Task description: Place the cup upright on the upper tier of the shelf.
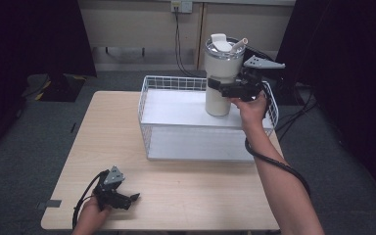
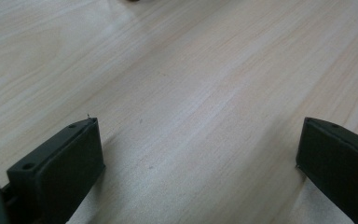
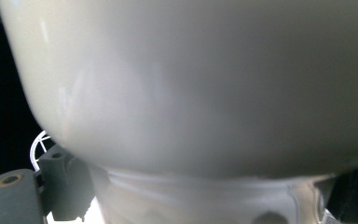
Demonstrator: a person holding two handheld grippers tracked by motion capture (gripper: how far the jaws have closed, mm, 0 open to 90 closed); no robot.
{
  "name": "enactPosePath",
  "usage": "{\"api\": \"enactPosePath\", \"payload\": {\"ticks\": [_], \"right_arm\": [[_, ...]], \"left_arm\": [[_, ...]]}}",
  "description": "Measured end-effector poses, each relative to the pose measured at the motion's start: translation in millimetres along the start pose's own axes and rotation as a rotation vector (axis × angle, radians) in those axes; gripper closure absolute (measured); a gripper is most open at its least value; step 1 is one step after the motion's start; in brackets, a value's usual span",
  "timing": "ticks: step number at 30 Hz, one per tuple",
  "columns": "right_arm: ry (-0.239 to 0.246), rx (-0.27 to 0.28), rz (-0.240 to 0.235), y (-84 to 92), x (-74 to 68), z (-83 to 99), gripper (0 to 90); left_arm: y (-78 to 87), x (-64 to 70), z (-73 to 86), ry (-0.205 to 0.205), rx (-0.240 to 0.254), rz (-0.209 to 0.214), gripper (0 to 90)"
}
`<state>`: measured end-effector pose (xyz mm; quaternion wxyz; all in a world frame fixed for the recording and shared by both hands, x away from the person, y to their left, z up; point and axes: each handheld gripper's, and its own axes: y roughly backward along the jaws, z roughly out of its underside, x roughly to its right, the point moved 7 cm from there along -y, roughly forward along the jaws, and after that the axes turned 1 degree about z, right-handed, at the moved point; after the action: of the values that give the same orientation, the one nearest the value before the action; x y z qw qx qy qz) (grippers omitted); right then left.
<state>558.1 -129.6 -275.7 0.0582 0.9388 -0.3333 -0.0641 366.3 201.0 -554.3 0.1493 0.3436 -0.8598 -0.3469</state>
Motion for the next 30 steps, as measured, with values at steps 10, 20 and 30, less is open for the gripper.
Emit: {"api": "enactPosePath", "payload": {"ticks": [10, 20, 30], "right_arm": [[0.030, 0.001, -0.004, 3.3, -2.8, 1.8, 9.5], [0.043, 0.003, -0.004, 9.3, -4.2, 4.8, 9.4], [0.052, -0.015, -0.002, 10.7, -4.7, 5.0, 9.4]], "left_arm": [[0.0, -0.1, 0.0, -0.001, -0.001, 0.000, 0.0], [0.0, 0.0, 0.0, 0.000, 0.000, 0.000, 0.0], [0.0, -0.1, 0.1, -0.001, -0.001, 0.000, 0.0]]}}
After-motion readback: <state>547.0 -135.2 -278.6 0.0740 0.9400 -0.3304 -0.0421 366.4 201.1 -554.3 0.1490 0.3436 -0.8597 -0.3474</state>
